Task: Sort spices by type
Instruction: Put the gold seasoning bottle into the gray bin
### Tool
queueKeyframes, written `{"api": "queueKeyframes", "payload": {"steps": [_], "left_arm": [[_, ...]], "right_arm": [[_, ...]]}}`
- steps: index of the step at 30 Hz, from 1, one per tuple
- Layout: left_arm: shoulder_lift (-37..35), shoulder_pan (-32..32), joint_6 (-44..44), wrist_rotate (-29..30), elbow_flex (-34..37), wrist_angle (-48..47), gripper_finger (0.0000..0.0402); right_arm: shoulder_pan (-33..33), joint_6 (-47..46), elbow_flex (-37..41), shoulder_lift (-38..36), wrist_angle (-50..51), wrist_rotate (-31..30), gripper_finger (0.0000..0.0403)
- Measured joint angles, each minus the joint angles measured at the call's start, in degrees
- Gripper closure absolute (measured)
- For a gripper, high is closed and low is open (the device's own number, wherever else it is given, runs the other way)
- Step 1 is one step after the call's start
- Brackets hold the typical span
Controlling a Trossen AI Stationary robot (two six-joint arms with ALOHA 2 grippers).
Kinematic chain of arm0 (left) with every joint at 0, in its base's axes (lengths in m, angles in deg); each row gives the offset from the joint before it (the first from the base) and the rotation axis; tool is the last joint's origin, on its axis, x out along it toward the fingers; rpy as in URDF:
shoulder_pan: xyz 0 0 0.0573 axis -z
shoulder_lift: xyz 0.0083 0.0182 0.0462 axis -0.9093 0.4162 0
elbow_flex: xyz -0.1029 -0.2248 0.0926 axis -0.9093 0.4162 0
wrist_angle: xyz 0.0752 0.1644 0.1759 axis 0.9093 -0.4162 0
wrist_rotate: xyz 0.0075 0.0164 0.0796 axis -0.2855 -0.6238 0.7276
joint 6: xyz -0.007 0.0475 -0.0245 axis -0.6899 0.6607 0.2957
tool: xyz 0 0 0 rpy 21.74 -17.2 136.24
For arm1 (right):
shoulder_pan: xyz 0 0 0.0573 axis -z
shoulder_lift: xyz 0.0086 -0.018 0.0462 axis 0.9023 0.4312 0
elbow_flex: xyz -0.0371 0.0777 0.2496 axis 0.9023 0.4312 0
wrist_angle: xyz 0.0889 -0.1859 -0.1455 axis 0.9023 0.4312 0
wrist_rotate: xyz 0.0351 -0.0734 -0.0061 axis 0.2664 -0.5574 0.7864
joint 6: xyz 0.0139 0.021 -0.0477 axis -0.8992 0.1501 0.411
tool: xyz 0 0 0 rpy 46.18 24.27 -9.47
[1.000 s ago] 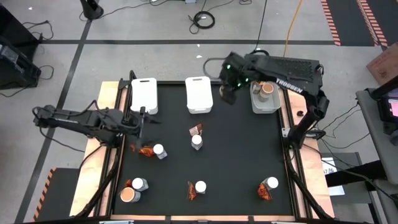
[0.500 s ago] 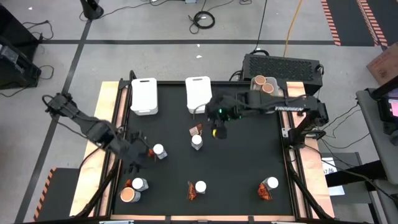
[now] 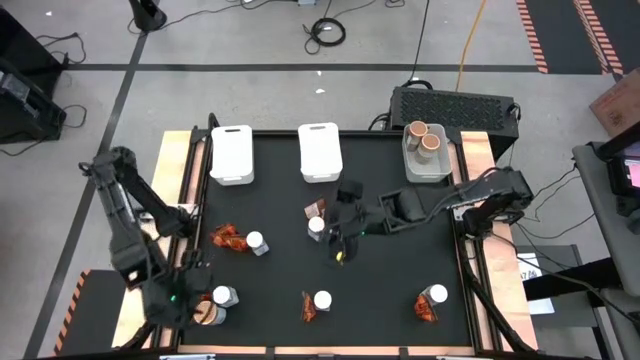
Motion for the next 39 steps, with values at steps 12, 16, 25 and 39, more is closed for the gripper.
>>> {"api": "queueKeyframes", "payload": {"steps": [12, 16, 25, 39], "left_arm": [[9.0, 6.59, -1.34, 3.0, 0.0, 1.67, 0.0034], [8.89, 6.57, 0.69, 4.57, 0.0, 1.95, 0.0034], [9.72, 6.51, 1.39, 4.77, 0.02, 2.07, 0.0034], [14.18, 5.36, 2.45, 3.63, 0.04, 4.67, 0.0034]], "right_arm": [[-3.65, -5.03, 8.79, 0.01, -15.34, -0.13, 0.0078], [-4.34, -5.48, 8.77, -0.01, -15.79, -0.21, 0.0078], [-5.62, -5.48, 8.77, 0.01, -15.99, -0.14, 0.0078], [-6.91, -5.26, 8.76, -0.01, -15.99, -0.1, 0.0078]]}}
